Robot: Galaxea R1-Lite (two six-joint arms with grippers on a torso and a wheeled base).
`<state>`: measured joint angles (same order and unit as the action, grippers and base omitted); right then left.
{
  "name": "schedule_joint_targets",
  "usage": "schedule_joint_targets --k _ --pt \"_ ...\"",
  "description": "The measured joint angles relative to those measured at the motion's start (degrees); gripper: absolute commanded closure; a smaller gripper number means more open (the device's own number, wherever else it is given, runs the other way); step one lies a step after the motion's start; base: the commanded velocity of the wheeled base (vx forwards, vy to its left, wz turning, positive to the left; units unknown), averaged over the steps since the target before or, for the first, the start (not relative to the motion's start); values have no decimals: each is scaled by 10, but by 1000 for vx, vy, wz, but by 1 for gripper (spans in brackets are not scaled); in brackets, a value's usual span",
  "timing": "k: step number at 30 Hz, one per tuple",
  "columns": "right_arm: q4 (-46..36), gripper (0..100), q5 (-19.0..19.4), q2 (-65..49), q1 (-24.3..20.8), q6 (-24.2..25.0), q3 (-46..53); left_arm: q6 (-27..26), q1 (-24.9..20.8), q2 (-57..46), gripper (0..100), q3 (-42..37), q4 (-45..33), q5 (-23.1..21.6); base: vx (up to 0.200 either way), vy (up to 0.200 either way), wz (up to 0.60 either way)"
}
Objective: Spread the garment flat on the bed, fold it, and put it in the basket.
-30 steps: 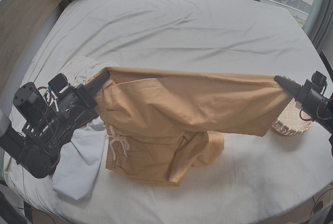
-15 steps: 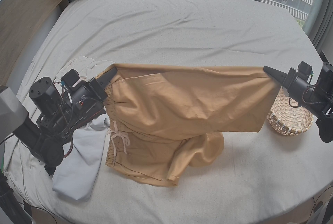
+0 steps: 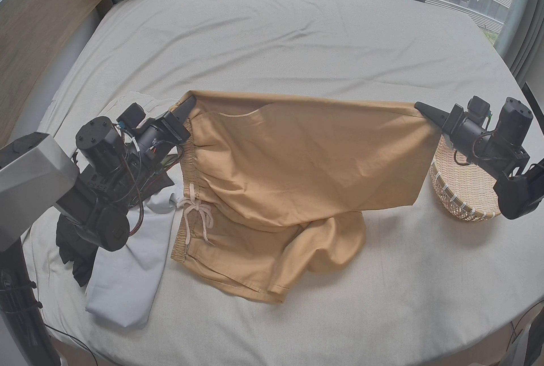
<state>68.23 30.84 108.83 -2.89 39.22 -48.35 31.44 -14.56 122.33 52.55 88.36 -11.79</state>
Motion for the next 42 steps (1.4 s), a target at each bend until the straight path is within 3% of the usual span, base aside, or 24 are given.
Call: schedule_joint_targets --k 10,11,13,14,26,35,42 --pt "0 100 -2 59 2 0 -67 0 12 40 100 56 -15 1 0 0 0" --pt "0 100 -2 65 2 0 -74 0 13 44 0 60 -20 1 0 0 0" --pt "0 100 -3 76 3 0 -87 0 15 49 0 69 -29 1 0 0 0" --pt "0 0 -3 81 3 0 -94 0 16 51 0 74 -35 1 0 0 0" --pt "7 0 -36 113 -3 0 -117 23 15 63 0 120 -93 13 0 0 0" --pt "59 0 -37 72 -26 -5 34 21 15 61 0 95 -135 30 0 0 0" --pt "170 0 -36 48 -44 -9 173 19 17 40 0 51 -235 52 0 0 0"
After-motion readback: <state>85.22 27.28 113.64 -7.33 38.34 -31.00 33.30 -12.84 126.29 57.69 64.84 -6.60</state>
